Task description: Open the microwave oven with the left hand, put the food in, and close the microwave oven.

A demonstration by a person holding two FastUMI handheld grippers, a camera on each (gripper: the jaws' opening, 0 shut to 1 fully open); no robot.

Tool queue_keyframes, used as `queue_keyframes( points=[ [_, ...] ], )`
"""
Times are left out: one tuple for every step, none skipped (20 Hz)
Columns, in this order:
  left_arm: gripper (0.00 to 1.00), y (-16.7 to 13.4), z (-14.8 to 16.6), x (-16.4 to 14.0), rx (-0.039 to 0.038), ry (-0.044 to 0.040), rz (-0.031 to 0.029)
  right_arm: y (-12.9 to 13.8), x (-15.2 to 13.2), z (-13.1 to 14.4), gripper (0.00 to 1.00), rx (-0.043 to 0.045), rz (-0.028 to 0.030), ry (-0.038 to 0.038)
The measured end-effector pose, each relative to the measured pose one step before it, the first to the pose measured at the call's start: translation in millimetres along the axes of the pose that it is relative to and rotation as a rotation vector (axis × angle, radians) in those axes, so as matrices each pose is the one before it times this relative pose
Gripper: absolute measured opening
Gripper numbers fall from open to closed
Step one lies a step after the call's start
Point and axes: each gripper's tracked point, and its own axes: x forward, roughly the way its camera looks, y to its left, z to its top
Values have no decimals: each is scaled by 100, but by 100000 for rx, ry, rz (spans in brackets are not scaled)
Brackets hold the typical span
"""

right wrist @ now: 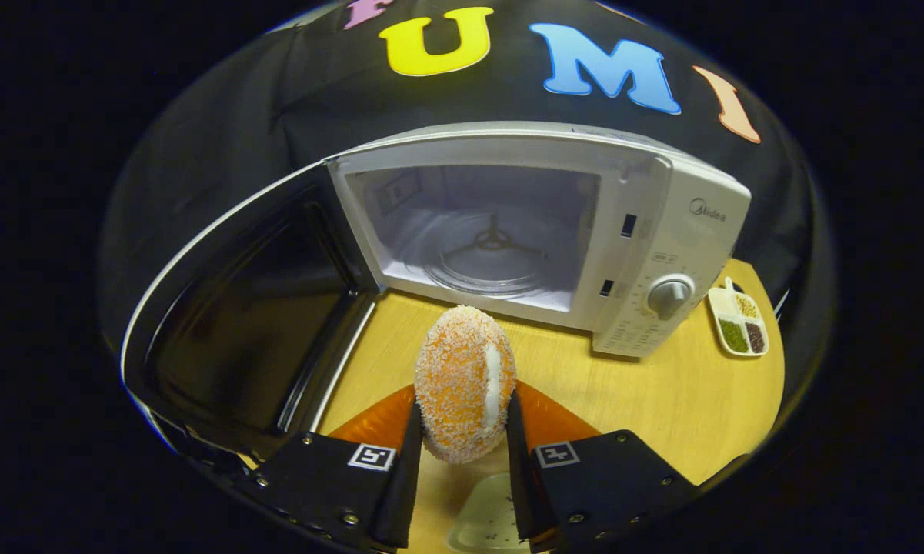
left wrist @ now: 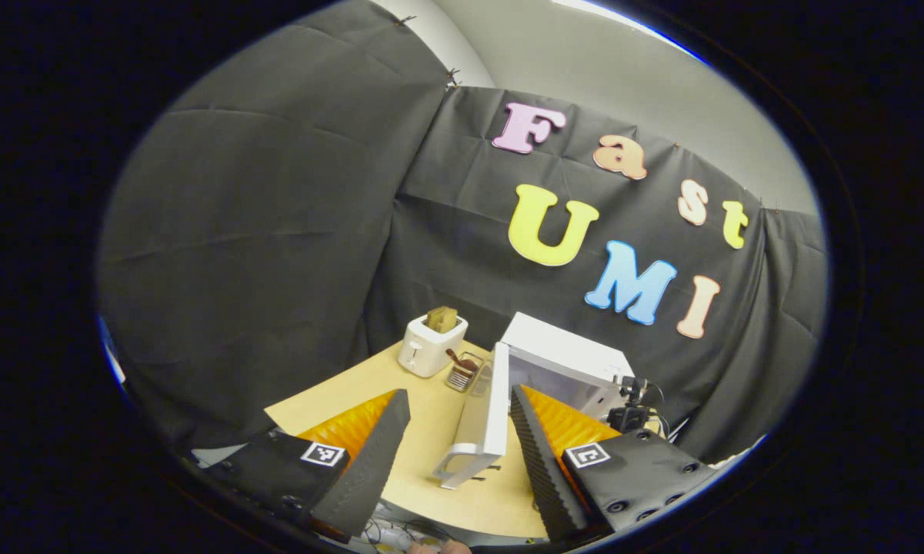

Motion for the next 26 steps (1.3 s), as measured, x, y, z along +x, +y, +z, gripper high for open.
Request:
queue_keyframes(
  points=[
    [88,97,168,-3,758,144,1454,854,1167,627,51,6261,1674,-120],
    [88,322,-71,-178,516,428,1819,459,1041,632,51,5565,488,-465],
    [82,271,191,-172,-197,106,1848,284,1065,523,51,4383,-473,-366],
    [82,56,182,-32,-514,-57,1006,293,1008,501,51,4528,-130,-1182],
    [82,201,248,-133,-309,-353,1627,285,1136,580,51,5407,70,-793],
    [88,346,291,-87,-48,-342,1480,298,987,448,51,6756,1192,-650],
    [89,310,137,-98,252,204,1500,217,1037,586,51,7601,998,-490],
    [87,439,-162,-68,364,733,1660,197,935,460,51,8170,818,-455],
    [86,293,-297,-123,61,892,1517,350,1016,762,51,7467,1094,-1692],
    [84,98,-224,98,-384,922,1153,-184,1744,441,51,3081,-828,-4240],
    [88,-59,-136,33,-521,895,834,151,68,1162,54,3367,-1360,-3317],
    [86,2,-198,-164,-135,799,564,1150,792,187,51,4070,380,-2796],
    [88,136,-90,-82,506,535,849,859,813,656,51,5749,2474,-3842],
    [88,359,-148,7,725,353,723,847,888,806,51,5353,1666,-4233],
    [88,81,97,21,714,74,668,201,845,609,53,5122,-430,-3573],
    [88,89,-58,71,671,-145,708,-101,602,649,53,2489,-1287,-3447],
    [88,154,195,-86,744,7,831,-118,864,515,53,1307,-203,-3465],
    [88,354,-229,-152,777,560,1137,88,623,396,53,834,-379,-3246],
    [89,419,-234,-180,425,778,1431,-373,552,255,53,252,-2328,-2005],
    [89,309,-523,21,-349,1549,723,-97,419,186,53,474,-322,-2294],
    [89,231,-537,-136,-322,2105,417,-99,515,174,53,1564,-126,-1762],
    [89,293,-348,-82,411,1647,886,-251,584,82,53,1615,-1320,-1759],
    [88,298,-144,23,735,742,1008,-145,483,252,53,1791,-1051,-2058],
    [94,384,11,-124,527,-53,937,-307,430,290,60,-396,-1619,-2457],
    [94,127,-18,-110,0,-153,16,-607,543,218,61,-1195,-1960,-2408],
    [83,-32,-283,-52,-93,690,278,150,116,223,61,408,-543,-1319]
  ],
)
